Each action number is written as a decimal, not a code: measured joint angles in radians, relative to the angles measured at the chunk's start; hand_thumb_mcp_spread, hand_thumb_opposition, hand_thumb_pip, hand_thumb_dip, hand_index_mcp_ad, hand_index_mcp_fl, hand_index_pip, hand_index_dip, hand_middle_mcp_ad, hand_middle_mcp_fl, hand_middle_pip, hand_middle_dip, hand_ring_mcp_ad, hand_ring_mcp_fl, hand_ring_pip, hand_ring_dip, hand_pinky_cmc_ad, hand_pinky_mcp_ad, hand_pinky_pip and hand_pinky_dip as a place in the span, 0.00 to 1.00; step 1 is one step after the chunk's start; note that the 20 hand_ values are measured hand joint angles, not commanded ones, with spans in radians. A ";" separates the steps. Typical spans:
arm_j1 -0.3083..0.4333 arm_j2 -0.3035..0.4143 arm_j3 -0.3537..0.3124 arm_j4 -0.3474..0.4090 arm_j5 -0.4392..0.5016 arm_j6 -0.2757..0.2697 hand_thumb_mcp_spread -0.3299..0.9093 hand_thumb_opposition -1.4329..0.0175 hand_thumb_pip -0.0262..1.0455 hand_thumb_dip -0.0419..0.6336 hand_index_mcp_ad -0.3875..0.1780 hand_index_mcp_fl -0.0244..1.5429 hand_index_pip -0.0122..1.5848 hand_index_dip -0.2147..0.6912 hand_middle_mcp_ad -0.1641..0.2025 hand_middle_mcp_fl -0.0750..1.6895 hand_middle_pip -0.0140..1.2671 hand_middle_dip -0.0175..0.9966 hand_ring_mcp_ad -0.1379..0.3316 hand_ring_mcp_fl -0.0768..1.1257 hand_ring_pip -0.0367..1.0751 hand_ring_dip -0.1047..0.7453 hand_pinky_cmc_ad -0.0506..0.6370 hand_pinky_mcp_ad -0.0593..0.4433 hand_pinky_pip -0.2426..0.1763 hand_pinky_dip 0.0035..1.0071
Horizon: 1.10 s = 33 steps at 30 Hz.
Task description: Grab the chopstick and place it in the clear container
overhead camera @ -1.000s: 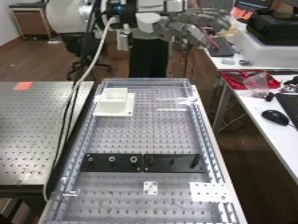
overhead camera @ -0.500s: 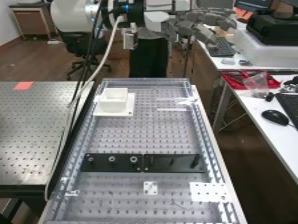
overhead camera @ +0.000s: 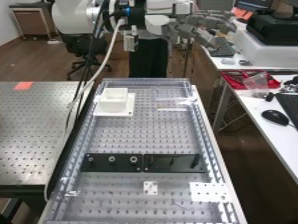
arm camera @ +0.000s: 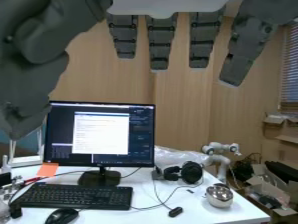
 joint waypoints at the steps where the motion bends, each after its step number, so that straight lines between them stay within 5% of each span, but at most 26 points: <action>1: 0.000 -0.001 0.001 0.000 0.003 0.000 0.24 0.50 0.77 0.09 0.51 0.04 0.06 0.26 0.58 0.04 0.12 0.38 0.72 0.08 0.14 0.44 0.70 0.81 0.43 0.46; 8: -0.010 -0.007 0.015 -0.011 -0.064 0.002 0.24 0.50 0.77 0.09 0.51 0.04 0.06 0.26 0.61 0.05 0.12 0.38 0.71 0.08 0.14 0.44 0.70 0.81 0.43 0.46; 14: -0.010 -0.012 0.026 -0.020 -0.016 0.002 0.24 0.50 0.77 0.11 0.54 0.04 0.06 0.26 0.63 0.05 0.12 0.38 0.70 0.08 0.14 0.44 0.70 0.81 0.43 0.46; 33: -0.019 -0.014 0.035 -0.044 -0.075 -0.003 0.24 0.49 0.77 0.11 0.51 0.04 0.06 0.26 0.61 0.06 0.12 0.38 0.70 0.08 0.14 0.44 0.70 0.81 0.43 0.46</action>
